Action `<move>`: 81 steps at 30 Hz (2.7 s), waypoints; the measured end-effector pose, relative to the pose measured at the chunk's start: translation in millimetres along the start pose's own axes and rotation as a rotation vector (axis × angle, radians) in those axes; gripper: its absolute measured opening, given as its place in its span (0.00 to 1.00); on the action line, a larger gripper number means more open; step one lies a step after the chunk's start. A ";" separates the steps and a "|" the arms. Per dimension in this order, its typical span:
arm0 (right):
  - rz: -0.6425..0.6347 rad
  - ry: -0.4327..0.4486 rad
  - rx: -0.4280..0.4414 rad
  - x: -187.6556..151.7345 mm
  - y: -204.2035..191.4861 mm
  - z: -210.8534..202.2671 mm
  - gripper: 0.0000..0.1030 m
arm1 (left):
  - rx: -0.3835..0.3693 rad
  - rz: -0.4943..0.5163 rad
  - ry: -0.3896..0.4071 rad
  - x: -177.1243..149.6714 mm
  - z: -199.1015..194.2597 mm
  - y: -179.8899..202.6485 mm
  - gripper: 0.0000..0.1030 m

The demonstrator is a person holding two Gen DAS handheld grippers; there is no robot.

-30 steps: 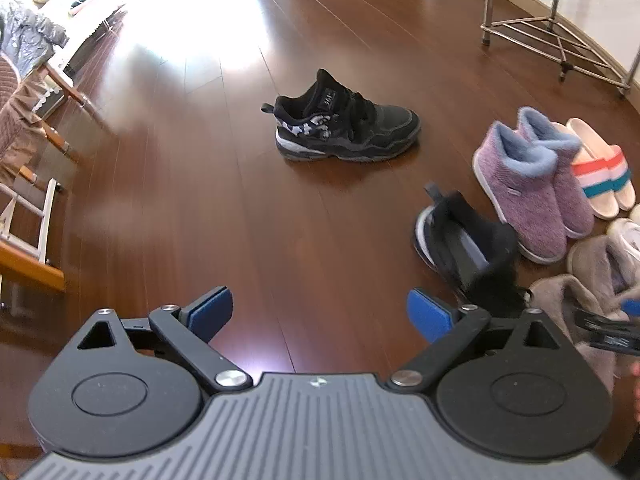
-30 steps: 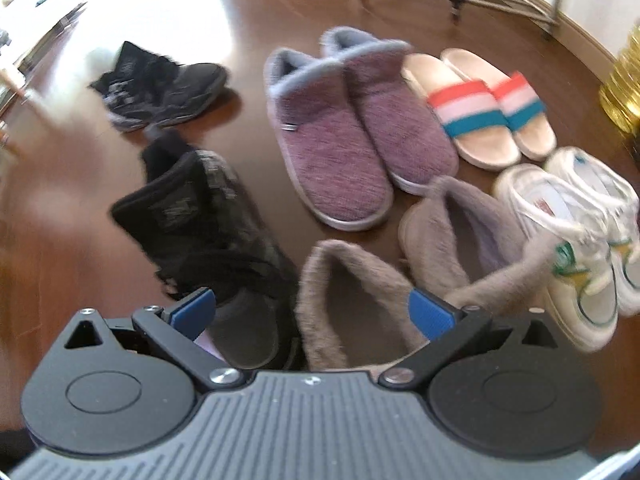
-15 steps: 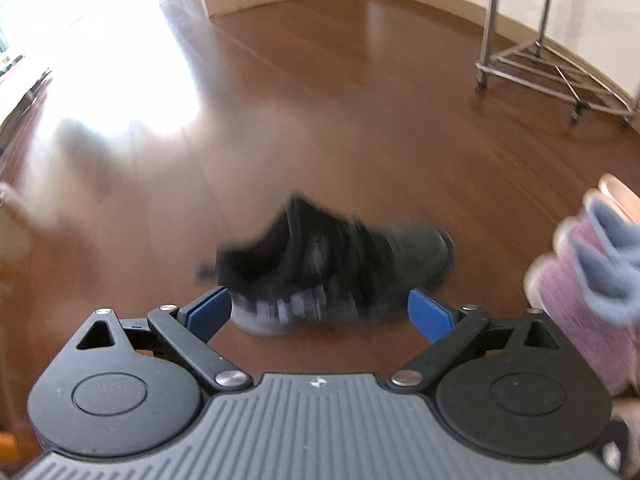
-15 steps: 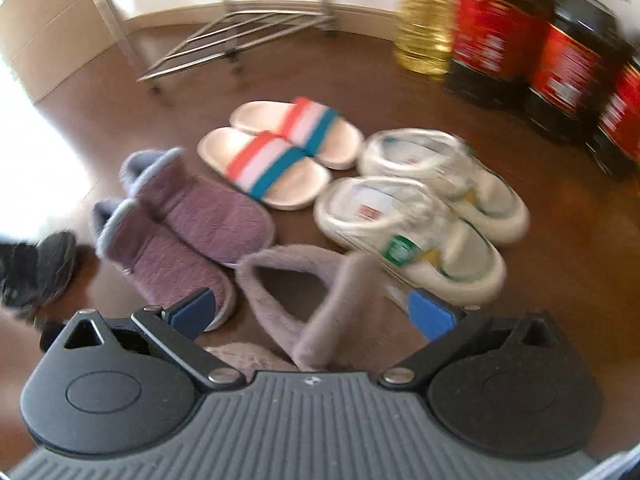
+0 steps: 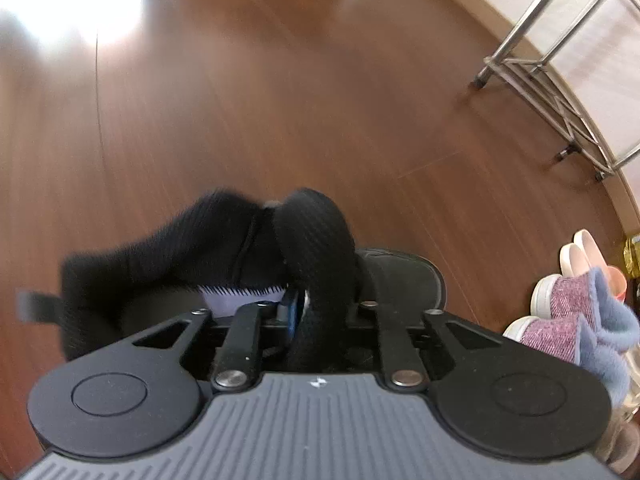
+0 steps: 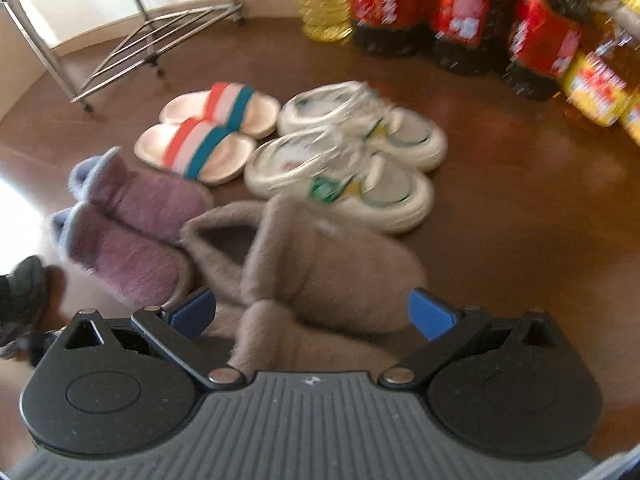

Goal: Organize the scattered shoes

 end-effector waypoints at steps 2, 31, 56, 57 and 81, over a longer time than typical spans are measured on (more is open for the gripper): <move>-0.020 -0.011 0.039 0.1 -7.0 0.6 0.99 | 0.023 0.055 0.018 -19.6 -17.6 -0.4 0.14; -0.371 -0.036 0.168 -51.1 -98.7 7.1 0.99 | 0.072 1.089 0.018 -325.8 -136.0 114.6 0.51; -1.304 0.082 0.115 -239.3 -237.0 152.1 0.95 | 0.066 0.542 0.219 -354.4 -209.2 38.7 0.61; -1.294 0.084 0.113 -237.9 -234.8 152.1 0.94 | 0.057 0.544 0.217 -352.1 -207.5 39.5 0.61; -1.266 -0.012 0.127 -175.1 -168.0 102.3 0.88 | 0.065 0.354 0.042 -290.2 -167.4 108.5 0.61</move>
Point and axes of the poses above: each gripper's, at about its wrist camera, not at the fingertips, and z roughly the way its jaws point, y to its right, x to its top, the point moved 2 cm from there along z, roughly the way its jaws point, and after that the axes turned 13 degrees about -y, right-handed, at the moved point
